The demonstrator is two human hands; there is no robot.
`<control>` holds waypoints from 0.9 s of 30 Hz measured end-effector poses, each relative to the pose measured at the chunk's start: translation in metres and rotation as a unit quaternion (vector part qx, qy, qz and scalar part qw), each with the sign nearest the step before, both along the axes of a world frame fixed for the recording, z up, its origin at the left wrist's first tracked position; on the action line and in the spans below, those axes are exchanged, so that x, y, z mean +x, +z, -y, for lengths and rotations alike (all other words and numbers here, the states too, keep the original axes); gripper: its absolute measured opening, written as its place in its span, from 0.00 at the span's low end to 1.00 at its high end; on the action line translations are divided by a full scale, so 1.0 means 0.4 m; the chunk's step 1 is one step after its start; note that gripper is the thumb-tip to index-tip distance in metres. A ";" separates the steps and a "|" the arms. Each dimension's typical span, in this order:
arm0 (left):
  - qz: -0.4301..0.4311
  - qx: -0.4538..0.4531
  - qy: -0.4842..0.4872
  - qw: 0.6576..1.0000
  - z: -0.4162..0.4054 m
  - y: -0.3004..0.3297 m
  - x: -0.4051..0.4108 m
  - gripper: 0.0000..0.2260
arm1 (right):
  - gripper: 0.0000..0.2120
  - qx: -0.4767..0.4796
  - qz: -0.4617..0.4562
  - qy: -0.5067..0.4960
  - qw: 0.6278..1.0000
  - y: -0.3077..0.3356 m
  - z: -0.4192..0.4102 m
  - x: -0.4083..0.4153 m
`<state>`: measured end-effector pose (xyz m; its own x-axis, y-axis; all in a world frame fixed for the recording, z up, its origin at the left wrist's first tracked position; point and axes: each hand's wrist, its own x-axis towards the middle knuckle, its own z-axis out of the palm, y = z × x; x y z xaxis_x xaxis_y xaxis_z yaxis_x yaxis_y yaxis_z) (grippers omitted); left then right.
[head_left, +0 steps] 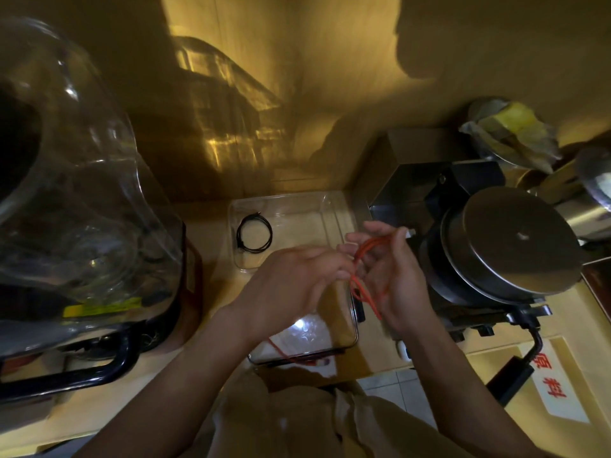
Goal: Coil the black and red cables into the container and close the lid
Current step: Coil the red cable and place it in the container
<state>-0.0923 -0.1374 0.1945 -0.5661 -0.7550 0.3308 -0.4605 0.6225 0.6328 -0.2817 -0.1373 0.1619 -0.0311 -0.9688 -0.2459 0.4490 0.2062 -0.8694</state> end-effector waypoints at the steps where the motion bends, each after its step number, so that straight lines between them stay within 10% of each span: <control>1: -0.003 -0.001 0.006 1.000 0.008 0.004 -0.004 0.07 | 0.23 0.003 0.010 0.024 1.000 -0.002 -0.005 0.002; 27: 0.005 0.002 0.139 0.990 0.053 0.002 -0.033 0.09 | 0.34 0.050 0.151 0.283 0.946 0.000 -0.058 0.005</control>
<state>-0.1053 -0.1585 0.1955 -0.3390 -0.8836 0.3230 -0.6203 0.4681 0.6294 -0.2796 -0.1140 0.1620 0.5709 -0.7815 -0.2516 0.4669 0.5611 -0.6835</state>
